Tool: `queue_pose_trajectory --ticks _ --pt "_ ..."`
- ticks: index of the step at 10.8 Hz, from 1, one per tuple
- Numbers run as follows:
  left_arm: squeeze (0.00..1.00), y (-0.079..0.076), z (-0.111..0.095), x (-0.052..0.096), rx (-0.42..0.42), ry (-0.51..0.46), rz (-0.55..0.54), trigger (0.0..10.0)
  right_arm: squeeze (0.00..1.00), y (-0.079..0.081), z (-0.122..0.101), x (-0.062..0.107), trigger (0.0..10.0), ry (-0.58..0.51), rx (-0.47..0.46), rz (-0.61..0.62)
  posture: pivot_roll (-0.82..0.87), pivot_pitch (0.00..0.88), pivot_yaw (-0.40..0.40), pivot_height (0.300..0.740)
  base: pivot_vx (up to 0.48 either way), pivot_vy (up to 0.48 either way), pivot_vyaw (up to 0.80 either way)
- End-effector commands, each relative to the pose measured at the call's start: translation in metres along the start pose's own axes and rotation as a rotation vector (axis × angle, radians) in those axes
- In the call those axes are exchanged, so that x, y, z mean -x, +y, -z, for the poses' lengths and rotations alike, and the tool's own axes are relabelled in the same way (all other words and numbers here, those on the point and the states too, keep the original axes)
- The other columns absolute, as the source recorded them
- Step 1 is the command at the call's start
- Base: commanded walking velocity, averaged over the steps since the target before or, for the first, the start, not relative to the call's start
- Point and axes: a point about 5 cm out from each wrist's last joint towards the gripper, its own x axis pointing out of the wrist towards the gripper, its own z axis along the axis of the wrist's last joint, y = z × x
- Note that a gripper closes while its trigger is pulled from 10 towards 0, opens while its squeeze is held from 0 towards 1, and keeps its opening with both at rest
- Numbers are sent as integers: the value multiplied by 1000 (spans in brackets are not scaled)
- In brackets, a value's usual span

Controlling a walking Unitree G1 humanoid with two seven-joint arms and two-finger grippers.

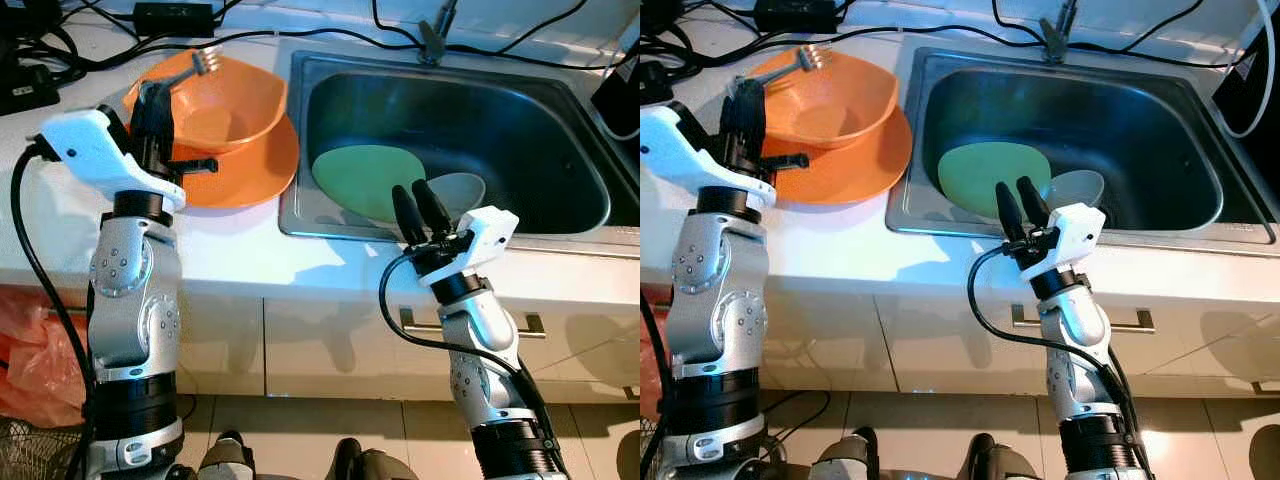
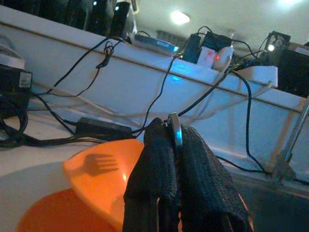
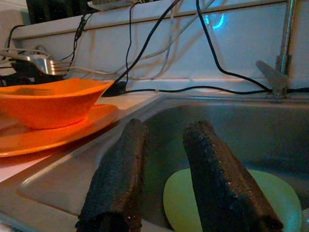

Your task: Kitchen organization

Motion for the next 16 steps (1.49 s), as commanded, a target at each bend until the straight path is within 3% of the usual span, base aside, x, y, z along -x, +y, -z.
queue_pose_trajectory --ticks 1,3,6,8,10,12,13,16 --pt "0 -11 -10 -4 31 -38 39 0 0 -4 16 9 10000 90 -21 26 176 178 -90 740 0 0 0" --pt "0 -21 -16 -7 81 -60 76 0 0 -4 17 9 10000 90 -20 29 177 176 -90 740 0 0 0" --pt "0 -64 -19 -12 198 -62 212 0 0 -5 18 8 10000 97 -16 39 177 180 -88 740 0 0 0" --pt "0 -92 -16 -10 275 -30 308 10000 0 -5 18 7 10000 99 -16 42 176 182 -88 740 0 0 0" --pt "0 -122 -12 -7 375 18 422 10000 0 -6 19 6 10000 99 -24 54 175 182 -85 740 0 0 0" --pt "0 -136 5 1 496 133 517 10000 0 -11 17 1 10000 92 -82 102 167 184 -79 740 0 0 0" --pt "0 -137 7 2 503 149 532 10000 0 -12 16 0 10000 85 -103 114 168 186 -78 740 0 0 0" --pt "0 -129 17 5 544 188 500 10000 0 -19 11 -11 10000 47 -458 226 167 186 -74 740 0 0 0"
